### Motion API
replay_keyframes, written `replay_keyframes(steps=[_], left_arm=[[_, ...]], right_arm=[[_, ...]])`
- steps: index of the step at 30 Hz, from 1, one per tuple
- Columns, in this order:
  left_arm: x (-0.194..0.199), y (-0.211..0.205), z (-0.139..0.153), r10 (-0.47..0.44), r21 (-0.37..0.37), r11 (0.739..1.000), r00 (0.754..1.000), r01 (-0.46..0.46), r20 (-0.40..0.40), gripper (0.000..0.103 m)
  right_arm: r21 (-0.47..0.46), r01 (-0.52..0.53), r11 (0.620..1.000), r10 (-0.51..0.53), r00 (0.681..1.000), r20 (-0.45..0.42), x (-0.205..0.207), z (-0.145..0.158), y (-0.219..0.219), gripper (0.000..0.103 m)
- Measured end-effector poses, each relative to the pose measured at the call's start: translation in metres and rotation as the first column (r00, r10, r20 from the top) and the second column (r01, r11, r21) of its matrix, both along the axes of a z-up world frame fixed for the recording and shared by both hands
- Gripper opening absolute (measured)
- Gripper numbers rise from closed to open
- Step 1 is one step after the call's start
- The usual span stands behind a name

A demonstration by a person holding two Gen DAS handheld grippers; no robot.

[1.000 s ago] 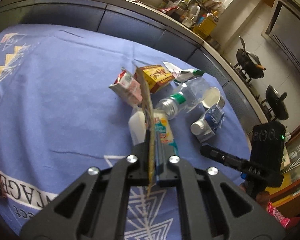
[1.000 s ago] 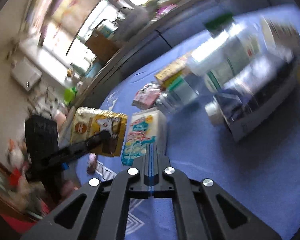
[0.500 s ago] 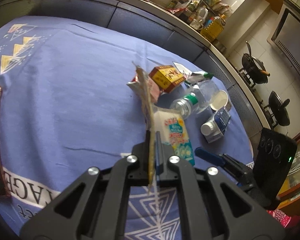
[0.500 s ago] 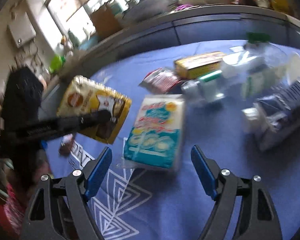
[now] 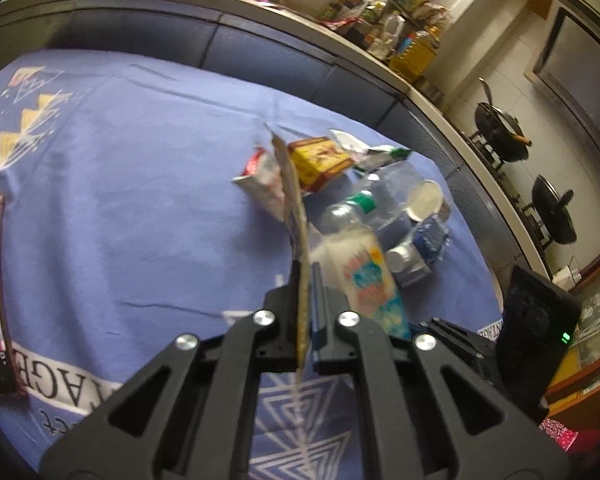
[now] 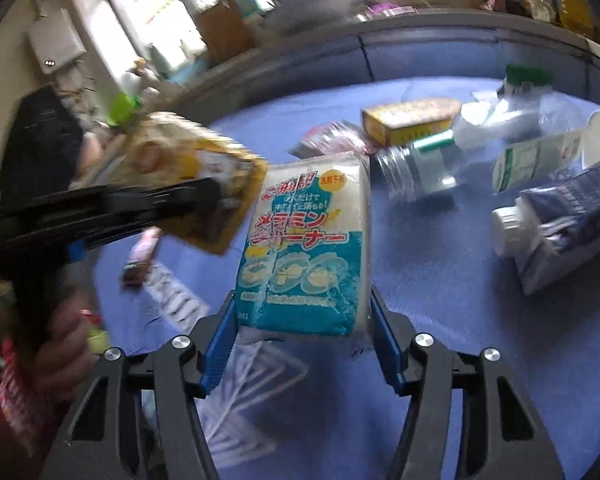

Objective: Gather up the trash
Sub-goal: 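Carry the coffee sachet and tissue pack over the beige wastebasket with both tools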

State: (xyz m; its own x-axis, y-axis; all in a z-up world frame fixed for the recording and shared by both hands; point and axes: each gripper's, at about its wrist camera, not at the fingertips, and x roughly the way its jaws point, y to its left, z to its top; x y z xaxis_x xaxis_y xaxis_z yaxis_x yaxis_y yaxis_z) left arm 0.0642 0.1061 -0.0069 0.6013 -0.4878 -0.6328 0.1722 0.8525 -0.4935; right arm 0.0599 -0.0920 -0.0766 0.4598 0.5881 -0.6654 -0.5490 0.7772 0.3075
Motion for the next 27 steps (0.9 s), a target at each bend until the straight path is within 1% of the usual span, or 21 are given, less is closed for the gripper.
replay_keyframes(steps=[3,5,7,11,12,17,20,22,24,27], left_arm=[[0.003,-0.021,0.011,-0.052,0.009,0.999,0.998,0.052,0.024,0.003],[0.006,-0.039,0.018,-0.094,0.013,0.996,0.995,0.094,0.033,0.003],[0.012,-0.064,0.023,-0.154,0.019,0.988,0.987,0.153,0.038,0.003],[0.020,-0.121,0.029,-0.272,0.051,0.961,0.961,0.270,0.039,0.003],[0.022,-0.138,0.029,-0.306,0.056,0.951,0.952,0.303,0.035,0.003],[0.024,-0.198,0.020,-0.407,0.072,0.911,0.913,0.406,-0.005,0.003],[0.020,-0.216,0.014,-0.435,0.083,0.897,0.900,0.435,-0.023,0.003],[0.018,-0.229,0.012,-0.445,0.107,0.889,0.895,0.446,-0.032,0.003],[0.017,-0.237,0.010,-0.445,0.136,0.885,0.895,0.446,-0.038,0.003],[0.018,-0.243,0.008,-0.439,0.157,0.884,0.897,0.441,-0.050,0.003]], right_arm=[[0.074,0.001,0.997,-0.003,0.999,0.032,-0.016,0.015,-0.030,0.060],[0.110,0.050,0.993,-0.057,0.997,0.058,-0.027,0.021,-0.061,0.060],[0.128,0.117,0.985,-0.127,0.989,0.073,-0.034,0.024,-0.090,0.060],[0.151,0.263,0.953,-0.275,0.959,0.064,-0.041,0.023,-0.144,0.060],[0.154,0.297,0.942,-0.309,0.950,0.056,-0.042,0.021,-0.156,0.060],[0.179,0.404,0.897,-0.416,0.909,0.030,-0.044,0.011,-0.201,0.060],[0.185,0.441,0.878,-0.452,0.892,0.021,-0.046,0.005,-0.216,0.060],[0.191,0.456,0.869,-0.467,0.884,0.012,-0.045,0.002,-0.223,0.060],[0.201,0.465,0.863,-0.475,0.880,0.004,-0.045,-0.001,-0.229,0.060],[0.208,0.466,0.860,-0.476,0.879,-0.001,-0.043,-0.003,-0.231,0.060]])
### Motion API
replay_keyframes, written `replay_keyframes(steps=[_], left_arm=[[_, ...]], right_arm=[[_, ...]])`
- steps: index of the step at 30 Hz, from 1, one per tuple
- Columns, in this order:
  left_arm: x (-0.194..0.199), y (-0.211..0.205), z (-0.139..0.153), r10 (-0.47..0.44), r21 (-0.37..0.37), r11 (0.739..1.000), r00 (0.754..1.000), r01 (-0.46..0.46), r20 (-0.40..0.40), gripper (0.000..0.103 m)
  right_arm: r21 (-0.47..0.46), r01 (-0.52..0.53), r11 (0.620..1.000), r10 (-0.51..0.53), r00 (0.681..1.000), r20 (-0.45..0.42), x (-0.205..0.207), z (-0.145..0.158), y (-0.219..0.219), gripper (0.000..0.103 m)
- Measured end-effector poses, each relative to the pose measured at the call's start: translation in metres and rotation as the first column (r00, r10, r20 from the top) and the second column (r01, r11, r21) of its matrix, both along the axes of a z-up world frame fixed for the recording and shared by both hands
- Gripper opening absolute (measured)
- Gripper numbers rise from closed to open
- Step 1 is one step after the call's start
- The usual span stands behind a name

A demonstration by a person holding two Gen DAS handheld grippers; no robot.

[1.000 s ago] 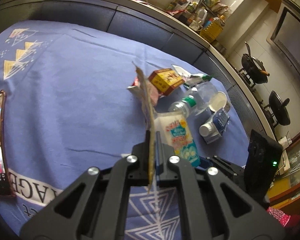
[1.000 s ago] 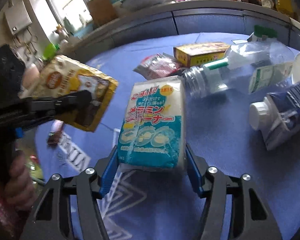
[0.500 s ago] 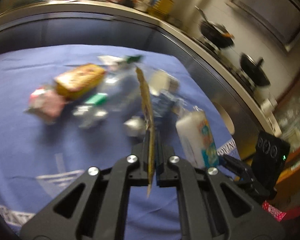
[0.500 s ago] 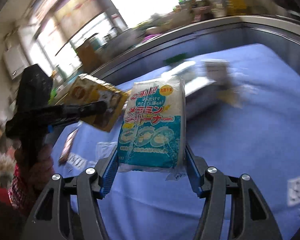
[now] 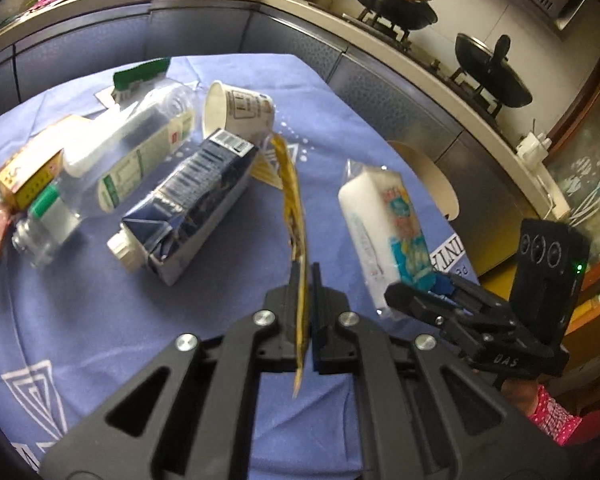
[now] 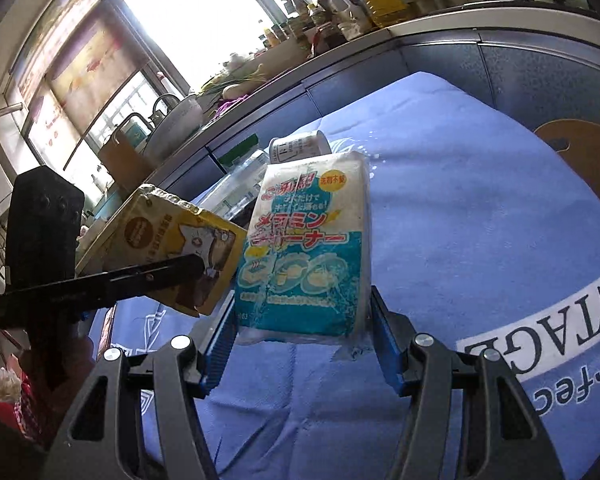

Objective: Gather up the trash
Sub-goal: 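Carry the coffee sachet and tissue pack over the beige wastebasket with both tools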

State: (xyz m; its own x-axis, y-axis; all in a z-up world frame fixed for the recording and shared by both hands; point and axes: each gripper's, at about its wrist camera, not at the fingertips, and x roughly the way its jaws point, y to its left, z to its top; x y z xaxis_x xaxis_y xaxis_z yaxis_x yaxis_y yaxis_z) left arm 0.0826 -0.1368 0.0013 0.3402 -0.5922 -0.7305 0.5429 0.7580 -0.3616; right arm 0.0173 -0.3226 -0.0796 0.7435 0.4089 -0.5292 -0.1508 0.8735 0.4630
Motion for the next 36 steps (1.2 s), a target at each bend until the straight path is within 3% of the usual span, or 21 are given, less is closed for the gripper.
replay_keyframes(steps=[14,27,36], left_arm=[[0.014,-0.043,0.005,-0.050,0.103,0.994,0.997,0.044,0.058,0.003],[0.035,-0.141,0.010,-0.187,0.162,0.972,0.980,0.173,0.075,0.003],[0.051,-0.229,0.009,-0.315,0.129,0.942,0.949,0.311,0.017,0.003]], right_arm=[[0.011,0.048,0.999,-0.048,0.998,0.026,-0.013,0.004,-0.022,0.060],[0.025,0.191,0.981,-0.192,0.980,0.050,-0.016,0.016,-0.094,0.060],[0.067,0.335,0.940,-0.338,0.941,0.024,-0.020,0.008,-0.165,0.060]])
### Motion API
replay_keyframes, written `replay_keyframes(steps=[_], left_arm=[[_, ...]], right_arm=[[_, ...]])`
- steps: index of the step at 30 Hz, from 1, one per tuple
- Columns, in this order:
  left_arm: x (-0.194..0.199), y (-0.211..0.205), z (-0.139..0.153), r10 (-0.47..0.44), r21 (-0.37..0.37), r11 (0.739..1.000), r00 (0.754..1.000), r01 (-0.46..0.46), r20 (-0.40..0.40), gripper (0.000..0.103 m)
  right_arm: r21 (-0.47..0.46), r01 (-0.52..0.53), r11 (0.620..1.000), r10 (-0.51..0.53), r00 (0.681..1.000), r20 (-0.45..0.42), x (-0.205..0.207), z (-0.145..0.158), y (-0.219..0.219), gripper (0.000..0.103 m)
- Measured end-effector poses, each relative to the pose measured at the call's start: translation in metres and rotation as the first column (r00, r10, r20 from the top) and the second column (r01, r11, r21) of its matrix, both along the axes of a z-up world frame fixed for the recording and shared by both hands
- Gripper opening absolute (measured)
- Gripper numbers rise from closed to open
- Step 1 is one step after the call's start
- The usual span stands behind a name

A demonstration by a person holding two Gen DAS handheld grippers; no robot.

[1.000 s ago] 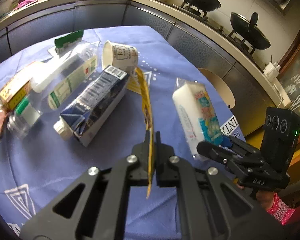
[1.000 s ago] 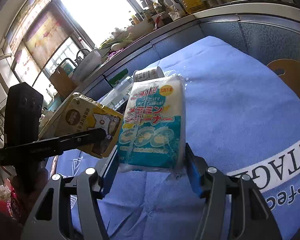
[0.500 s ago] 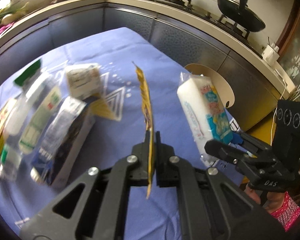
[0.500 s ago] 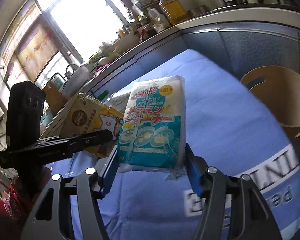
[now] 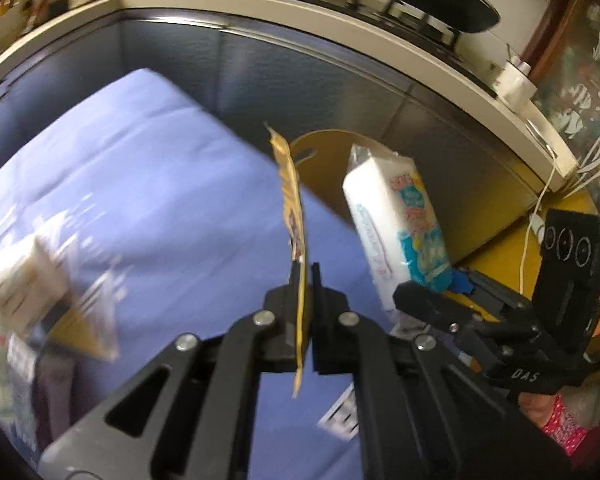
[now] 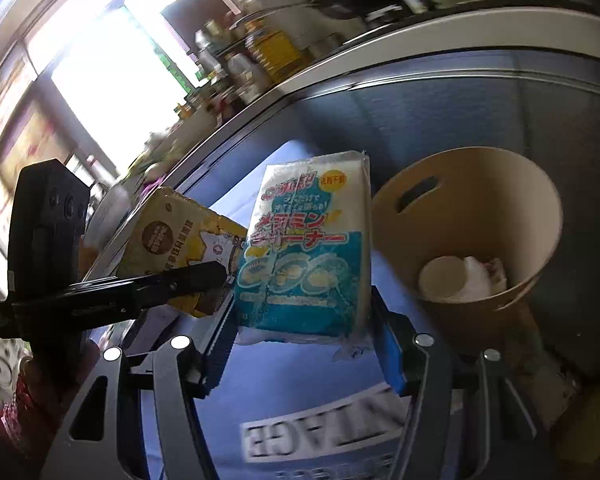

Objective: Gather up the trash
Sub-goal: 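Carry the coffee sachet and tissue pack over the beige wastebasket with both tools, then open both tools to drop the sachet and tissue pack into the wastebasket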

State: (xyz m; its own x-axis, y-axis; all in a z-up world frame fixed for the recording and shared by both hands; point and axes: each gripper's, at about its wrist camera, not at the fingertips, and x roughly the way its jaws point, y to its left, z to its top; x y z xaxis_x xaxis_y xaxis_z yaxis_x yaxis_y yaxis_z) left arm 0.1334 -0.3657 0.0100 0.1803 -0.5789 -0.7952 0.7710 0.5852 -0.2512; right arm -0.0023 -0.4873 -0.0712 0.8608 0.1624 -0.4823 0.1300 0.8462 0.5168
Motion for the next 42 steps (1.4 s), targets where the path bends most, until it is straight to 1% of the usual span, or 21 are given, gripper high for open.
replay_keyframes(steps=[4,8,12,14,17,23,31,32,34,35,37,38,40,42], left_arm=[[0.005,-0.044,-0.001,-0.064,-0.009,0.998,0.998,0.064,-0.027,0.003],[0.009,-0.082,-0.006,-0.106,-0.012,0.994,0.994,0.106,-0.034,0.003],[0.014,-0.109,-0.017,-0.112,0.018,0.993,0.993,0.113,-0.033,0.003],[0.016,-0.119,-0.023,-0.110,0.038,0.993,0.994,0.111,-0.025,0.003],[0.017,-0.130,-0.029,-0.105,0.065,0.992,0.994,0.105,0.004,0.003],[0.017,-0.141,-0.033,-0.111,0.087,0.990,0.993,0.107,0.041,0.003],[0.017,-0.146,-0.039,-0.114,0.102,0.989,0.993,0.110,0.041,0.003],[0.018,-0.147,-0.041,-0.114,0.108,0.988,0.993,0.108,0.042,0.003],[0.019,-0.148,-0.043,-0.107,0.123,0.987,0.993,0.101,0.040,0.003],[0.019,-0.149,-0.044,-0.104,0.127,0.987,0.994,0.099,0.037,0.004],[0.021,-0.148,-0.045,-0.092,0.137,0.987,0.995,0.086,0.039,0.021],[0.021,-0.146,-0.044,-0.077,0.140,0.988,0.995,0.068,0.059,0.026],[0.021,-0.143,-0.041,-0.067,0.134,0.989,0.995,0.056,0.080,0.041],[0.020,-0.140,-0.038,-0.062,0.128,0.991,0.994,0.050,0.093,0.047]], right_arm=[[0.026,0.062,0.998,-0.062,0.998,-0.015,0.001,-0.005,-0.034,0.060],[0.042,0.114,0.993,-0.113,0.993,-0.037,0.005,-0.013,-0.065,0.061],[0.048,0.141,0.989,-0.138,0.989,-0.053,0.010,-0.021,-0.086,0.061],[0.049,0.144,0.988,-0.141,0.988,-0.061,0.015,-0.024,-0.089,0.061],[0.050,0.146,0.988,-0.142,0.987,-0.078,0.021,-0.030,-0.094,0.061],[0.054,0.147,0.988,-0.141,0.985,-0.097,0.032,-0.036,-0.095,0.061],[0.055,0.153,0.987,-0.147,0.984,-0.103,0.035,-0.037,-0.096,0.062],[0.055,0.157,0.986,-0.151,0.983,-0.103,0.035,-0.037,-0.096,0.063],[0.057,0.169,0.984,-0.163,0.982,-0.099,0.034,-0.036,-0.096,0.068],[0.059,0.173,0.983,-0.166,0.981,-0.101,0.034,-0.036,-0.097,0.069],[0.058,0.179,0.982,-0.172,0.979,-0.106,0.034,-0.037,-0.098,0.071],[0.058,0.186,0.981,-0.179,0.978,-0.107,0.034,-0.037,-0.098,0.072],[0.064,0.194,0.979,-0.186,0.977,-0.105,0.031,-0.037,-0.100,0.073],[0.069,0.199,0.978,-0.191,0.976,-0.105,0.029,-0.037,-0.102,0.073]])
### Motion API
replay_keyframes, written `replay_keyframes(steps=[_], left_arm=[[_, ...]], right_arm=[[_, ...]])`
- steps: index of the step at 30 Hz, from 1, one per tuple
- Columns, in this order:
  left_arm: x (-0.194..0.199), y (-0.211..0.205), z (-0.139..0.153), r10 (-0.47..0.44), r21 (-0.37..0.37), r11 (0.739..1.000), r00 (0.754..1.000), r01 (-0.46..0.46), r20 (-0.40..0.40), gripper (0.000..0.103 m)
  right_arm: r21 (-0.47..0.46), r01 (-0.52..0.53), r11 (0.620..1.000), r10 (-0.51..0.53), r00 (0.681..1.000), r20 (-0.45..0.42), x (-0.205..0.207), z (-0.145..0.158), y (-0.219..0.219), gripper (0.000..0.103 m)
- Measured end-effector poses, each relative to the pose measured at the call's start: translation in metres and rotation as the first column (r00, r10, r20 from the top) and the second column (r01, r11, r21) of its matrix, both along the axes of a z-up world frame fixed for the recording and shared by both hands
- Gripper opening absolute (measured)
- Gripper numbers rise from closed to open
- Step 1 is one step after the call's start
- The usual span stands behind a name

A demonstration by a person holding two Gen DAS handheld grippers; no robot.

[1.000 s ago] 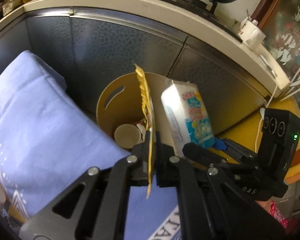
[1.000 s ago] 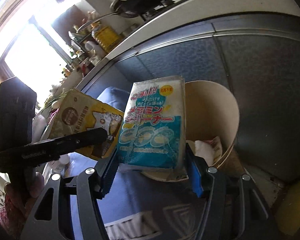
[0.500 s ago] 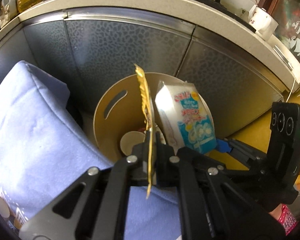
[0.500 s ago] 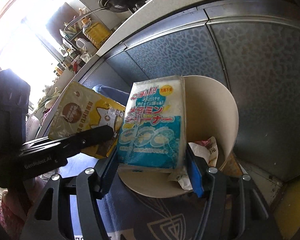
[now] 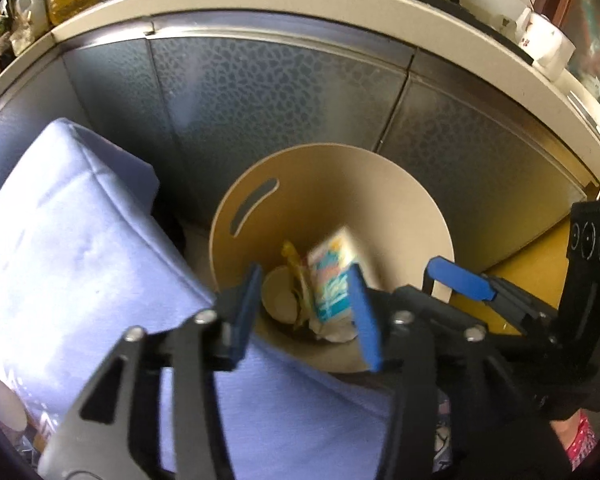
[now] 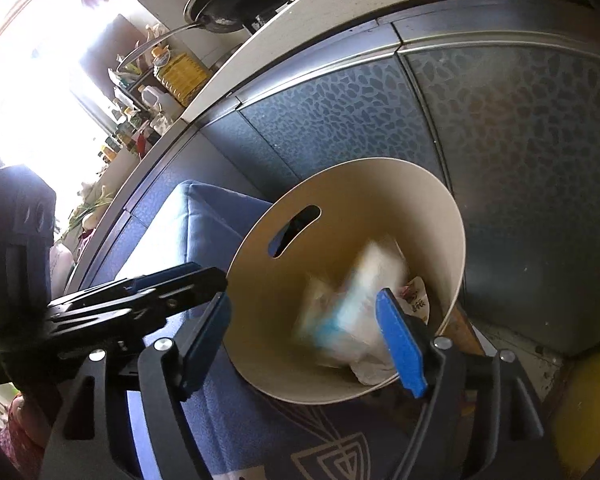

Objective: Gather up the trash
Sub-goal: 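Open both tools to drop the sachet and tissue pack into the wastebasket, then move both tools back to the remaining trash on the table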

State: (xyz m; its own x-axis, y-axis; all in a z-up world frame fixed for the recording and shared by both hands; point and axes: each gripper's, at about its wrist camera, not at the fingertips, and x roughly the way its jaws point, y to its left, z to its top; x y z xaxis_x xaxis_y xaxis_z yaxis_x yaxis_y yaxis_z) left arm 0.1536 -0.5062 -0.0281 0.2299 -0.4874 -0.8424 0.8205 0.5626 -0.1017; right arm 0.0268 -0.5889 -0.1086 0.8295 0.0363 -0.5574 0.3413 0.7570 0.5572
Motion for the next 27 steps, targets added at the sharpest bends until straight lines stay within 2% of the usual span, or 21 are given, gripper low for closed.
replay_keyframes(steps=[6,13,20,27], left_arm=[[-0.011,0.009,0.011,-0.006,-0.005,1.000,0.998,0.006,0.063,0.050],[-0.023,0.041,0.025,0.042,-0.040,0.998,0.994,-0.039,0.103,0.050],[-0.030,0.095,0.036,0.126,-0.080,0.990,0.984,-0.116,0.125,0.050],[-0.035,0.175,0.043,0.246,-0.127,0.965,0.959,-0.229,0.137,0.050]], right_arm=[[0.005,0.009,1.000,-0.009,1.000,0.021,-0.008,0.005,0.004,0.073],[0.018,-0.008,1.000,0.007,0.999,0.053,-0.011,0.016,0.018,0.073],[0.014,-0.045,0.999,0.044,0.997,0.069,-0.017,0.025,0.050,0.073],[-0.004,-0.108,0.994,0.108,0.991,0.072,-0.017,0.038,0.094,0.073]])
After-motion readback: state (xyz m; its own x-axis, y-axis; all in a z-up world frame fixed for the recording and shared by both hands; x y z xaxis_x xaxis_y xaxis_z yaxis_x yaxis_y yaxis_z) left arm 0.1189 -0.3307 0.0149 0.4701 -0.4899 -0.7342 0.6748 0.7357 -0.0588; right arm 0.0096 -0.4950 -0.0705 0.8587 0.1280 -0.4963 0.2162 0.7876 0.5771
